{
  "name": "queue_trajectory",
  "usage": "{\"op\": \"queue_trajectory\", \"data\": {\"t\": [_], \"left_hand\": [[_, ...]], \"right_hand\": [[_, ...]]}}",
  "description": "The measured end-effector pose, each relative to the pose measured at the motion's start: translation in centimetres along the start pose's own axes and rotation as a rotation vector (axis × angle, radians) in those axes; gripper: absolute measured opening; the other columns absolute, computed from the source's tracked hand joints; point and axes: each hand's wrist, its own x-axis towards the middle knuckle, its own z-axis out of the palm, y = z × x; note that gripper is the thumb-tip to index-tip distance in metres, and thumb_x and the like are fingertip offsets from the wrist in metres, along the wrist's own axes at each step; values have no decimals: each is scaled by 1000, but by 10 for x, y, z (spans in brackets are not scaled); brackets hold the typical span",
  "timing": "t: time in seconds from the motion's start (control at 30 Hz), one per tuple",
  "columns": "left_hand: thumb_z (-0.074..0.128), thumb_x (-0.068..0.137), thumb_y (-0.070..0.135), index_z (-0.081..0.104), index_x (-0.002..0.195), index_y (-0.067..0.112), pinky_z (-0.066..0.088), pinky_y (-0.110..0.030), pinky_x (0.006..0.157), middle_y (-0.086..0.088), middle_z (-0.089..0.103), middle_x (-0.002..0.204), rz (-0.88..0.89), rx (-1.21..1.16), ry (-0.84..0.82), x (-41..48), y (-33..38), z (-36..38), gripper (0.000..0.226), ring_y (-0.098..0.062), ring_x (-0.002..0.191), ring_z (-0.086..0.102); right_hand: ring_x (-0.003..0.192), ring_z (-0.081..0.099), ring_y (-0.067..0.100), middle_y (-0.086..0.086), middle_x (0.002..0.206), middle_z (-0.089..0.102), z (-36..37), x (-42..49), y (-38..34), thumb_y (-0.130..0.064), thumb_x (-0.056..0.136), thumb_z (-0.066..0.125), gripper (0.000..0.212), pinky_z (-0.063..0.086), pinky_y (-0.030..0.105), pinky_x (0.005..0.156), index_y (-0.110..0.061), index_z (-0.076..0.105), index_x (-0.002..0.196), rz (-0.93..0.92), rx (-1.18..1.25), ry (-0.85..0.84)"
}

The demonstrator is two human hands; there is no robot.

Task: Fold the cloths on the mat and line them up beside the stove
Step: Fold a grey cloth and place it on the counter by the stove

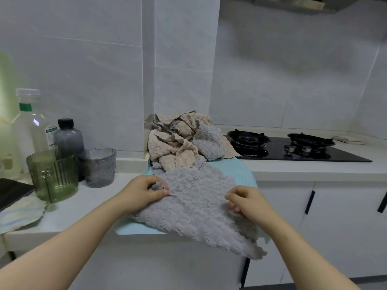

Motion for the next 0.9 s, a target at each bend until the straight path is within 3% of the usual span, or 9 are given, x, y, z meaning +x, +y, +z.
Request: {"op": "queue_trajectory", "data": {"t": [0.07,0.23,0.33,0.5,0.6,0.7,0.77,0.9], "left_hand": [[69,82,29,66,79,35,46,-28,80,-1,69,94,-28,-9,22,9,-7,7,7,-19,89,60],[67,84,24,67,79,29,36,-10,57,17,63,77,-44,-37,141,16,-16,24,7,1,68,51],[67,84,21,67,77,29,42,-17,72,11,67,85,-59,-149,187,15,-24,23,11,-7,81,58],[68,83,14,68,78,26,44,-23,78,5,68,90,-80,-302,259,11,-25,21,13,-10,85,58],[69,81,10,69,82,23,45,-10,62,3,65,78,-79,-440,243,6,-22,17,13,-10,72,56],[70,80,11,70,88,24,37,-11,47,-4,50,64,-109,-457,174,3,-21,10,16,-10,57,44],[68,81,10,70,91,25,47,-16,57,-7,60,69,-138,-508,163,6,-21,3,18,-9,63,53],[61,87,3,68,88,23,55,-31,72,-5,72,79,-220,-664,234,29,-20,-4,21,-18,72,65]], "right_hand": [[58,55,5,-3,72,66,1,4,0,-27,89,58,16,44,18,60,-18,66,78,11,-25,-64],[68,51,4,-14,71,56,12,5,-5,-53,81,59,28,40,24,67,-26,60,74,-57,-321,-229],[69,47,4,-15,68,51,17,9,-13,-61,74,62,34,40,31,74,-28,55,69,-90,-423,-318],[57,35,9,-8,61,36,5,4,-23,-42,74,74,45,26,26,57,-18,37,62,-37,-495,-429],[55,35,9,-7,61,37,-9,1,-24,-35,72,77,43,26,22,53,-19,38,62,2,-495,-429],[59,41,5,-10,64,45,-29,3,-28,-29,73,78,28,31,15,51,-22,51,68,27,-482,-455],[61,44,5,-11,65,49,-41,8,-31,-28,74,77,20,33,11,51,-22,58,72,55,-486,-457],[59,41,9,-4,63,45,-49,25,-32,-24,79,73,27,33,15,52,-16,52,64,77,-461,-413]]}}
